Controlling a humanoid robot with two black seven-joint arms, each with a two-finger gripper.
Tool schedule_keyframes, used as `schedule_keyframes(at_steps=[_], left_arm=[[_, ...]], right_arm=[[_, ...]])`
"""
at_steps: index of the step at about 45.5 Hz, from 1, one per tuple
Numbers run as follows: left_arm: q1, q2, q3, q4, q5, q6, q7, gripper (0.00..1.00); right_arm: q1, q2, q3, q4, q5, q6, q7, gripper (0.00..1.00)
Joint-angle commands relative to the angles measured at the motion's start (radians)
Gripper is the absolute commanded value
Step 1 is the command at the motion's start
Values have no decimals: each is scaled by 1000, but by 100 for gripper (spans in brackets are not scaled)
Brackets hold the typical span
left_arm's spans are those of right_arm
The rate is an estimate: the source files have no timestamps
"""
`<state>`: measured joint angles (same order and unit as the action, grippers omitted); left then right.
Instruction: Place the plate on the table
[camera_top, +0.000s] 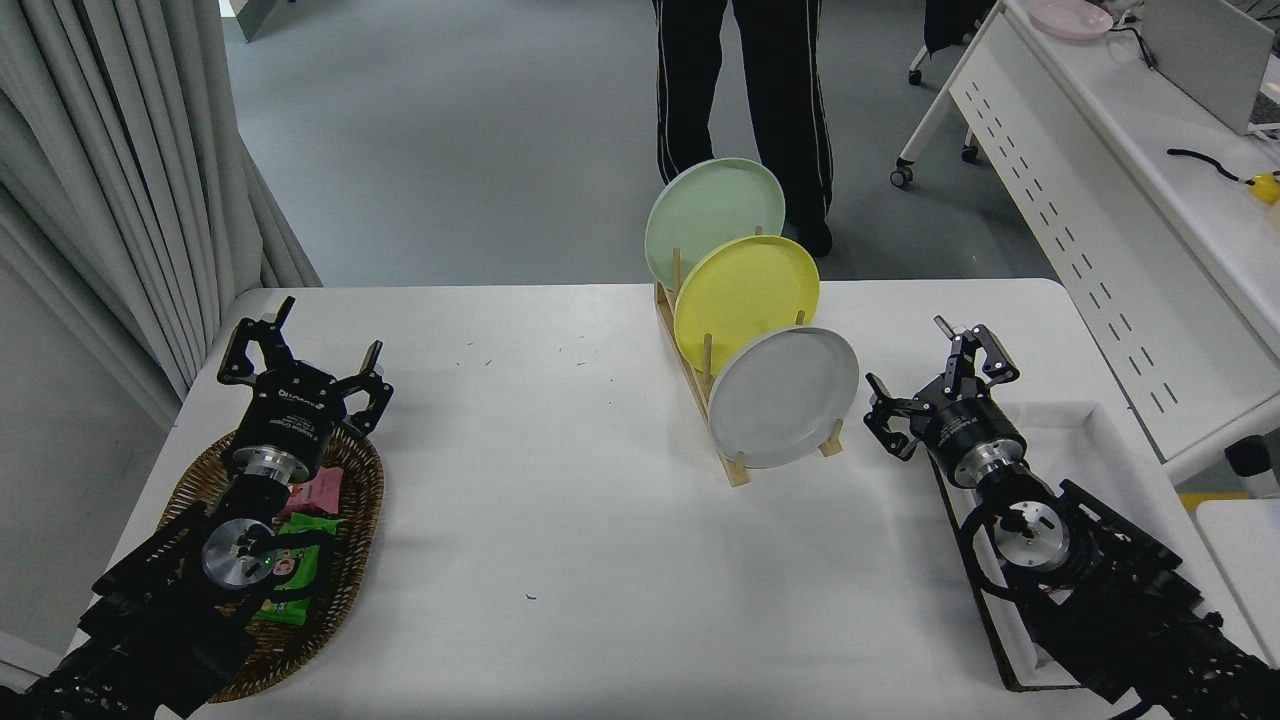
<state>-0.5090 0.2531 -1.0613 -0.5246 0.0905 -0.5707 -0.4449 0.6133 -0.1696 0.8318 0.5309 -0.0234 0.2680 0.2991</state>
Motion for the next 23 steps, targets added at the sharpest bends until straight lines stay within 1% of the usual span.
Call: schedule_keyframes(at_steps=[1,23], left_arm=[[1,0,0,0,0,-1,0,100],[0,0,1,0,0,-1,0,100]], right_arm=[[-1,-2,3,0,0,0,0,100],[0,-1,1,0,0,-1,0,100]])
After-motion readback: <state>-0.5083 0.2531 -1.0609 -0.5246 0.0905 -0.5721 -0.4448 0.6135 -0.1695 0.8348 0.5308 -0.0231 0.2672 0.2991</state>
